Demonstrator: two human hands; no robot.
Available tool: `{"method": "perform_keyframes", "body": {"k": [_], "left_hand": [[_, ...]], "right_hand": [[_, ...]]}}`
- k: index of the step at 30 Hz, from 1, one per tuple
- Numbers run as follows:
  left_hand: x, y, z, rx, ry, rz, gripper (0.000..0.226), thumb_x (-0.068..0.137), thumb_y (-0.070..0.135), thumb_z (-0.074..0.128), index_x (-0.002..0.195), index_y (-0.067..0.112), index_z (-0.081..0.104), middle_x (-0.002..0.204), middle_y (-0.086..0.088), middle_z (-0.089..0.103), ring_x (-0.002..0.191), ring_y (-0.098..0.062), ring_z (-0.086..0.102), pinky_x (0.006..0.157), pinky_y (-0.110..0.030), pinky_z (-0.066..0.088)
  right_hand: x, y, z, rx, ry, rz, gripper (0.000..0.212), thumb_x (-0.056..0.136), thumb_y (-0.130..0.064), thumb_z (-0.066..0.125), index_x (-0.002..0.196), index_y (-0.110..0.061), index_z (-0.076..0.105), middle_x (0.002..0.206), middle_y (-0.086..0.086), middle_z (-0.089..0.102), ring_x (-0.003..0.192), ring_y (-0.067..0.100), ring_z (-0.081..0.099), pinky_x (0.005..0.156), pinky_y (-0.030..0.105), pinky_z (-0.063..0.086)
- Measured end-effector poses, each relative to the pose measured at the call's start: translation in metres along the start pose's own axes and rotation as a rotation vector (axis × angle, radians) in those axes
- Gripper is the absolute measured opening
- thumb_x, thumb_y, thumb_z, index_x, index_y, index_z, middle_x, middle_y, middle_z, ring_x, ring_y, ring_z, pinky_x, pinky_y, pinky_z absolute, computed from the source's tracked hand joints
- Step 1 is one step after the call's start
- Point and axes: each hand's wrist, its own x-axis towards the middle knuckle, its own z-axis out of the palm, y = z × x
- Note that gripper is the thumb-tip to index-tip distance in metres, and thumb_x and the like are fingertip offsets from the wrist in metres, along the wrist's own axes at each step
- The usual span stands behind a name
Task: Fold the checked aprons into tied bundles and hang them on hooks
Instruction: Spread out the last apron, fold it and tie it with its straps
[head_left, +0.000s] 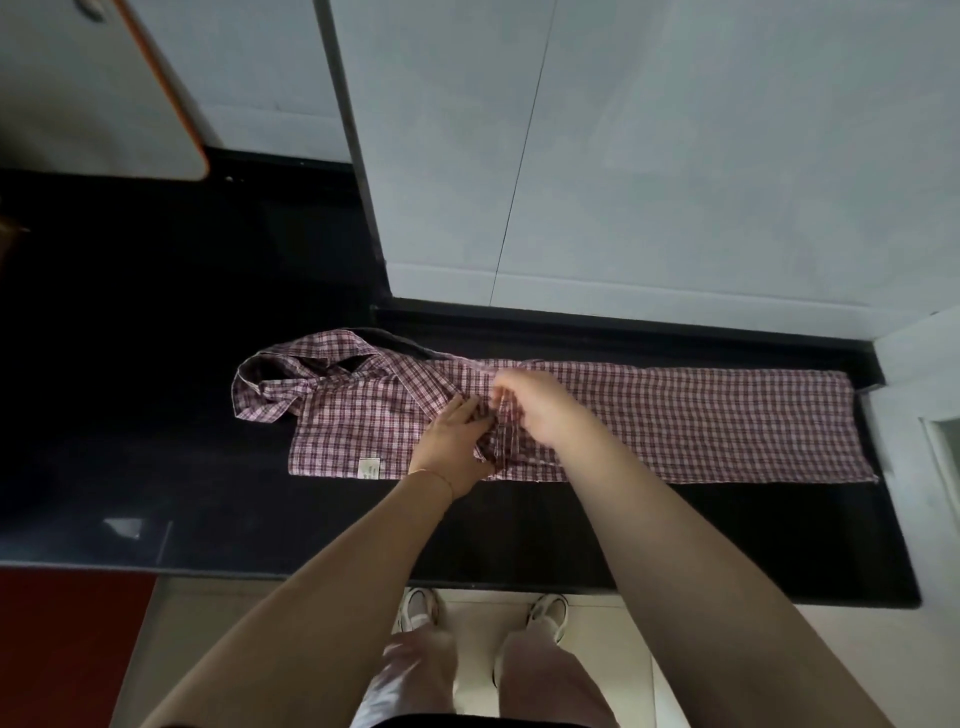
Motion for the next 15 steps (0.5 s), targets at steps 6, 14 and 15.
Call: {"method": "perform_keyframes", "body": {"k": [6, 14, 15], "left_hand": [[0.001, 0.0, 0.002, 0.017, -0.014, -0.007, 0.072, 0.092, 0.032, 0.068, 0.155, 0.026, 0.032, 0.167, 0.006, 0.004, 0.153, -0.016, -0.003, 0.123, -0.043, 0.02], [0.001, 0.002, 0.001, 0.038, -0.031, -0.016, 0.072, 0.093, 0.032, 0.067, 0.155, 0.024, 0.032, 0.167, 0.005, 0.002, 0.153, -0.017, -0.005, 0.123, -0.042, 0.02], [0.001, 0.002, 0.002, 0.04, -0.03, -0.016, 0.072, 0.093, 0.033, 0.067, 0.155, 0.024, 0.032, 0.167, 0.005, 0.002, 0.153, -0.017, -0.005, 0.123, -0.042, 0.019]], "right_hand": [[-0.005, -0.041, -0.042, 0.63, -0.012, -0.126, 0.006, 0.096, -0.008, 0.062, 0.093, -0.004, 0.065, 0.073, 0.005, 0.06, 0.067, 0.017, 0.06, 0.075, 0.032, 0.05], [-0.027, -0.076, -0.071, 0.791, -0.007, -0.388, 0.005, 0.095, -0.003, 0.06, 0.098, -0.007, 0.061, 0.075, 0.005, 0.059, 0.065, 0.016, 0.058, 0.066, 0.031, 0.051], [-0.029, -0.076, -0.076, 0.817, -0.016, -0.418, 0.007, 0.095, -0.002, 0.06, 0.098, -0.008, 0.062, 0.073, 0.004, 0.059, 0.063, 0.016, 0.057, 0.062, 0.03, 0.05]]}}
